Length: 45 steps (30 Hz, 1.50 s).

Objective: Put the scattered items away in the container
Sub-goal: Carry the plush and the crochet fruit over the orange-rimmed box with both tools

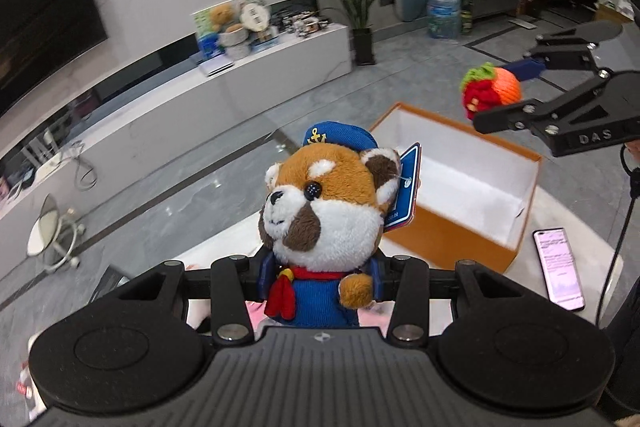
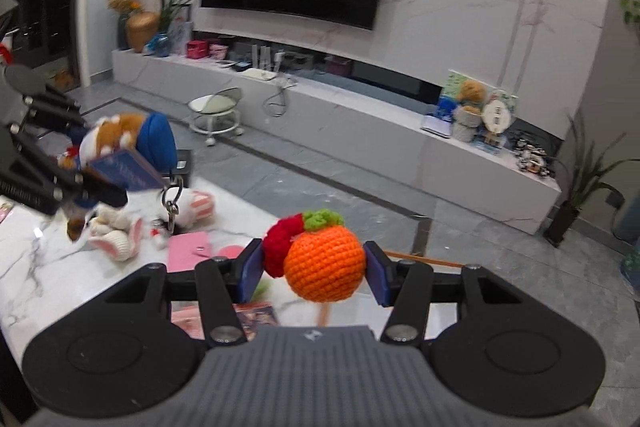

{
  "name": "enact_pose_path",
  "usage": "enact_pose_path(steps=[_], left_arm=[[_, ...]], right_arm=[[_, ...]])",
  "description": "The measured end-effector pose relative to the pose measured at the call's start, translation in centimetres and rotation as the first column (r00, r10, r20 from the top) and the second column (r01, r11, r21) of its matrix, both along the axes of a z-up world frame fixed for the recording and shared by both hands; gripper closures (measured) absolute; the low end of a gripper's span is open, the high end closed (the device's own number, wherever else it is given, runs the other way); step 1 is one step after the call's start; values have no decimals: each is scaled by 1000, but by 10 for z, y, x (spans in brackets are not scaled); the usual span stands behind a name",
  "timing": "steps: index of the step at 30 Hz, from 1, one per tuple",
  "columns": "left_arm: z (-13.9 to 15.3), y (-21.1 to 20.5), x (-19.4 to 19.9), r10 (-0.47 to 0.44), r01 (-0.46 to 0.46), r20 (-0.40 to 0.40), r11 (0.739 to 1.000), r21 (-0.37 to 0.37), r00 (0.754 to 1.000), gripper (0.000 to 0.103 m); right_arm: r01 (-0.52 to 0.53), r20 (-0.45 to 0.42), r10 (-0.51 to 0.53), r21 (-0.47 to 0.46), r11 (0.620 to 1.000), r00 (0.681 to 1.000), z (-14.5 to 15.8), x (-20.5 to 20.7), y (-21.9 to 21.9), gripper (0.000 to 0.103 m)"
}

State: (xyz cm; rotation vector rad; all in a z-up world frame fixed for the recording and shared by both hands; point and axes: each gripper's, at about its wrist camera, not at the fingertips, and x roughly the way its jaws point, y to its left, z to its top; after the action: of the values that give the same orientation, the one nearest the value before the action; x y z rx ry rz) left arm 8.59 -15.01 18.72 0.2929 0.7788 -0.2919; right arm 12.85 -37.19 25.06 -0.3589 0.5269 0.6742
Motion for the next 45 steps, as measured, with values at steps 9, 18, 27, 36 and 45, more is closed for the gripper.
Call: enact_pose_path(steps=[9, 18, 27, 36, 45], left_arm=[[-7, -90, 38, -112, 112, 11, 994, -17, 994, 53], [-35, -158, 83, -174, 173, -16, 982, -74, 985, 53], [-64, -185, 108, -188, 180, -61, 976, -122, 980, 53], [-114, -196, 132, -190, 163, -174, 974, -158, 966, 53], [-168, -206, 144, -180, 155, -291, 982, -109, 939, 53]], right_arm=[[122, -1, -122, 39, 992, 993, 4, 32, -63, 47], [168, -89, -164, 35, 985, 982, -36, 68, -96, 47], [183, -167, -186, -30, 983, 968, -75, 91, -109, 47], [157, -294, -183, -111, 981, 938, -133, 116, -109, 47], [94, -362, -176, -233, 968, 915, -176, 130, -99, 47]])
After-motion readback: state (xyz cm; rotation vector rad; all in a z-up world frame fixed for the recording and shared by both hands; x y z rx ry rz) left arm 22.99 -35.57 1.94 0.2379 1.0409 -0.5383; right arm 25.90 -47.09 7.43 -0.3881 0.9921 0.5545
